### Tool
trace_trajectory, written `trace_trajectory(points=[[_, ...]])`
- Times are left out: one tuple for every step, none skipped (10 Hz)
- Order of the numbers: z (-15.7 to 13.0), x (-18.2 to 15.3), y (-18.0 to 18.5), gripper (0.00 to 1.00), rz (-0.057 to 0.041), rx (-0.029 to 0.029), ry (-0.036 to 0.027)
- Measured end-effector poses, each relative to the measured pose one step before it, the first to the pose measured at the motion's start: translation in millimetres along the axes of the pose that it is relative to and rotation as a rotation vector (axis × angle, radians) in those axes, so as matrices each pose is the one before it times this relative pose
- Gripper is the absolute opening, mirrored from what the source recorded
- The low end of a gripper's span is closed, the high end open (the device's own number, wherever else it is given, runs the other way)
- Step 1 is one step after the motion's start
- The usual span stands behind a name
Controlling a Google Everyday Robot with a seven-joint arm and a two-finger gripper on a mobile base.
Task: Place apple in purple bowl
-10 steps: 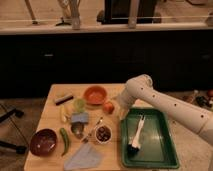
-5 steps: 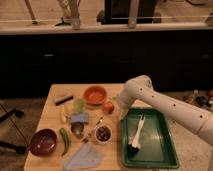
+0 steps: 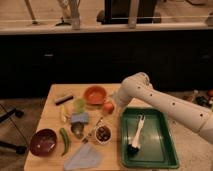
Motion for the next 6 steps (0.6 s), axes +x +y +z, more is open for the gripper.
trace_trajectory(points=[[5.37, -2.71, -2.99, 0.8, -0.01199, 0.00606, -0.0083], [3.76, -1.37, -1.59, 0.8, -0.01179, 0.00463, -0.00907], [3.54, 0.9, -1.06, 0.8, -0.01583, 0.00589, -0.01095], [2.35, 0.75, -0.91, 0.8, -0.01798, 0.00274, -0.00988], [1.72, -0.53, -1.05, 0.8, -0.01516, 0.00025, -0.00687], [3.16, -0.79, -1.29, 0.8, -0.0206, -0.00206, -0.00834]])
